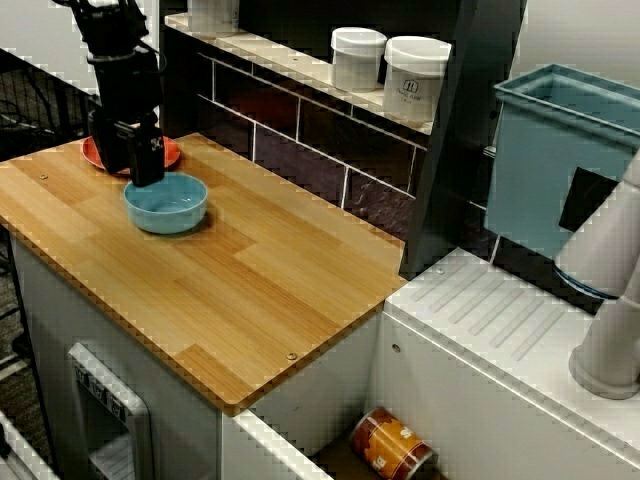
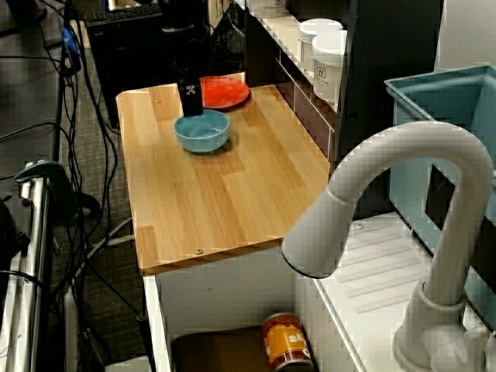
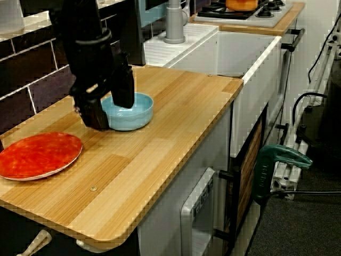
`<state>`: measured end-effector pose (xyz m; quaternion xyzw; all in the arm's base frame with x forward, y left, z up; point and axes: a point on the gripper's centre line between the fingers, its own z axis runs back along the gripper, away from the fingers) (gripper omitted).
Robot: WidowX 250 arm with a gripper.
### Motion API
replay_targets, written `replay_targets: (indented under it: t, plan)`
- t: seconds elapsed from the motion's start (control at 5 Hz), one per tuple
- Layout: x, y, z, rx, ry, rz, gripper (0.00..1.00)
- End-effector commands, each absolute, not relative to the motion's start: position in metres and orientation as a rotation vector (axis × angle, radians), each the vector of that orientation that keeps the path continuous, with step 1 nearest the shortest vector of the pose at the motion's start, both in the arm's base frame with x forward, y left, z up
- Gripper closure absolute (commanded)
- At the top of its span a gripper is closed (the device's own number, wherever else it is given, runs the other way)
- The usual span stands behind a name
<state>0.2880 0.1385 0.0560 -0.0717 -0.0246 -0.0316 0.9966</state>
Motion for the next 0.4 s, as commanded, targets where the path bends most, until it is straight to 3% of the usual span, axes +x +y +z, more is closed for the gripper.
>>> replay_targets:
  t: [0.0, 0.2]
  plan:
    - [0.291, 0.117, 0.085, -0.110, -0.104, -0.105, 0.00]
    - [0.309, 0.110, 0.088, -0.104, -0.150, -0.056, 0.00]
